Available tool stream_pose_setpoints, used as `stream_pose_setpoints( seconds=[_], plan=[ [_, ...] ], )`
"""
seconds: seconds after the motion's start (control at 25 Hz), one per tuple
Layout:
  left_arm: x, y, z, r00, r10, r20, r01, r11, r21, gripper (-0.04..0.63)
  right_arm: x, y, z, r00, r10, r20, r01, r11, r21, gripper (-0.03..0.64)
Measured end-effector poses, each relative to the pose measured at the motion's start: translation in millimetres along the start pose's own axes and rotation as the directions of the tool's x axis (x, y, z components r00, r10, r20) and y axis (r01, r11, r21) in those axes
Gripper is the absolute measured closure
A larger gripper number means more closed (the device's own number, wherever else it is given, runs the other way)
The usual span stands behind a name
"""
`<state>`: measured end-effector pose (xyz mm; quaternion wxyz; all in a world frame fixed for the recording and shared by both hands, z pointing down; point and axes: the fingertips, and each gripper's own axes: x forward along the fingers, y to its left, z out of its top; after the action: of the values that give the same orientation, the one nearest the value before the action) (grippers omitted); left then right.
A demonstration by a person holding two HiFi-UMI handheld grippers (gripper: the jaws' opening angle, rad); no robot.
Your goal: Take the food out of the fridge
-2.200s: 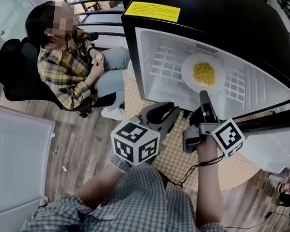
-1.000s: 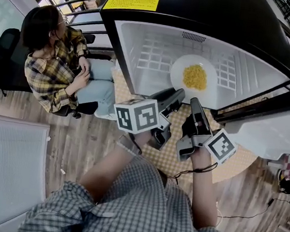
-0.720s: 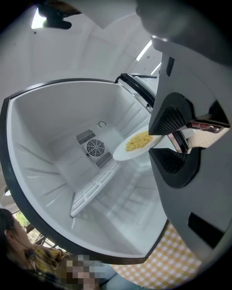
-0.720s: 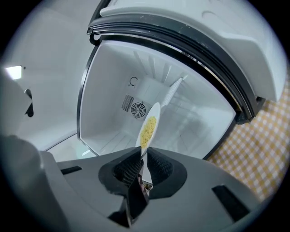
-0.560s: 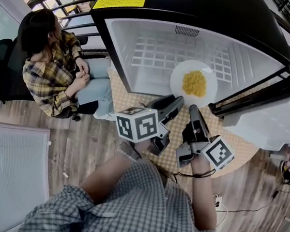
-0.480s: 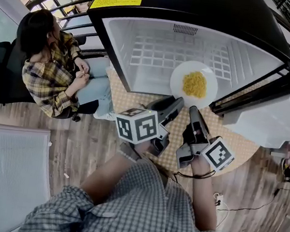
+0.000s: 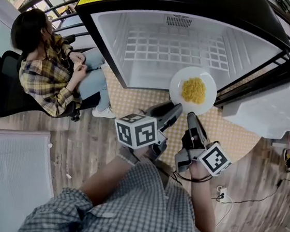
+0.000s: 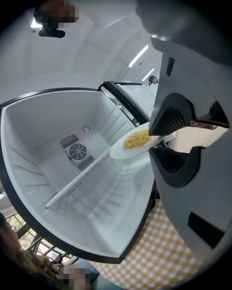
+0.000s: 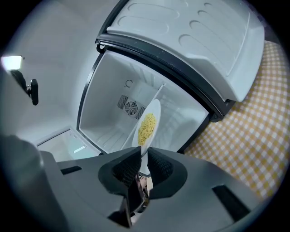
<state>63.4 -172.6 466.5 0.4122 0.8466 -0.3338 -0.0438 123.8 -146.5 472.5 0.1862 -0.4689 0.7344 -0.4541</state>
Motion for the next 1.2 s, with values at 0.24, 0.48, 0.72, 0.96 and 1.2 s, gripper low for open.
stream_pose_setpoints(
  seconds=[0.24,0.48,0.72,0.96,1.2],
  plan=[
    [0.6,9.3,-23.3,0.999,0.011,-0.046,-0.012,1.0,-0.022,0.505,-8.9,-17.2,-16.2,0.999,-0.041,-0.012,0.042,0.998,0.04,0.581],
    [3.8,19.4,-44.9,0.995,0.024,-0.095,-0.029,0.998,-0.052,0.505,-18.3,-38.5,-28.9,0.993,-0.11,-0.037,0.111,0.993,0.035,0.581],
    [11.1,28.9,-69.3,0.988,0.025,-0.151,-0.036,0.997,-0.071,0.505,-27.9,-61.5,-39.8,0.985,-0.166,-0.056,0.168,0.985,0.037,0.581],
    [16.5,40.3,-96.3,0.974,0.041,-0.222,-0.063,0.994,-0.093,0.505,-35.1,-81.2,-55.3,0.979,-0.19,-0.074,0.196,0.977,0.088,0.581],
    [17.7,55.2,-122.6,0.953,0.069,-0.296,-0.103,0.99,-0.099,0.505,-39.0,-99.1,-75.0,0.973,-0.207,-0.104,0.221,0.964,0.148,0.581]
  ],
)
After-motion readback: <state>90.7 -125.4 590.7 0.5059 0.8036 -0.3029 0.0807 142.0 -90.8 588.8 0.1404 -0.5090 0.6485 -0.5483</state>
